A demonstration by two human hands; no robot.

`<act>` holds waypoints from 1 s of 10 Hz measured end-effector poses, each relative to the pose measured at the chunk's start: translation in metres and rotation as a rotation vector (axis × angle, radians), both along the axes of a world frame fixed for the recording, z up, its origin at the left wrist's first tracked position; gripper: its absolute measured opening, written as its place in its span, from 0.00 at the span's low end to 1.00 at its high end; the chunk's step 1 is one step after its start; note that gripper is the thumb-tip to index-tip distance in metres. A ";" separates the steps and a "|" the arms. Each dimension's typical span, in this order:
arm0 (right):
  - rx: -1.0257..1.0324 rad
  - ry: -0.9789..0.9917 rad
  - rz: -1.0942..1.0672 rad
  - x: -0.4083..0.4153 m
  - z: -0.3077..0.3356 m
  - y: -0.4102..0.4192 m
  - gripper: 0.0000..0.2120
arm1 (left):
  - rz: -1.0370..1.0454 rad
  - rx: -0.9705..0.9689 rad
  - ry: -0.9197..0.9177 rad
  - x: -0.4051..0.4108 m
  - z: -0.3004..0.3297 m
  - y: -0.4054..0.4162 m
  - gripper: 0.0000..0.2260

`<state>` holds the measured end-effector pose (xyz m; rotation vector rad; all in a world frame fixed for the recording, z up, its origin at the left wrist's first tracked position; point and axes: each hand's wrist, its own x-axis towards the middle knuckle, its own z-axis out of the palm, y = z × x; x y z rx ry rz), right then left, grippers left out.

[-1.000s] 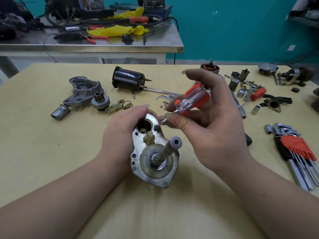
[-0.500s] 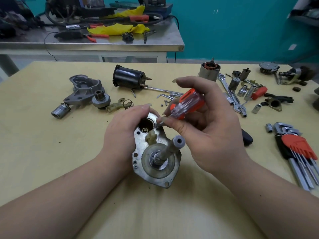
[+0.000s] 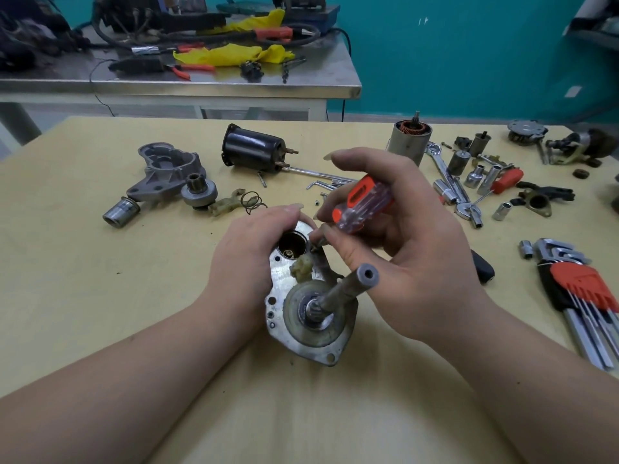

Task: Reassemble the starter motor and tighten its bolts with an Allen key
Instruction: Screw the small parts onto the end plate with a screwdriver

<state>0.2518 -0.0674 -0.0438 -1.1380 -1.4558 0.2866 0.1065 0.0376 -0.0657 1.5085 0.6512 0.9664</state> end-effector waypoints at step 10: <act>0.075 0.184 0.016 -0.002 -0.005 0.002 0.21 | 0.069 -0.195 0.057 0.005 -0.005 -0.001 0.15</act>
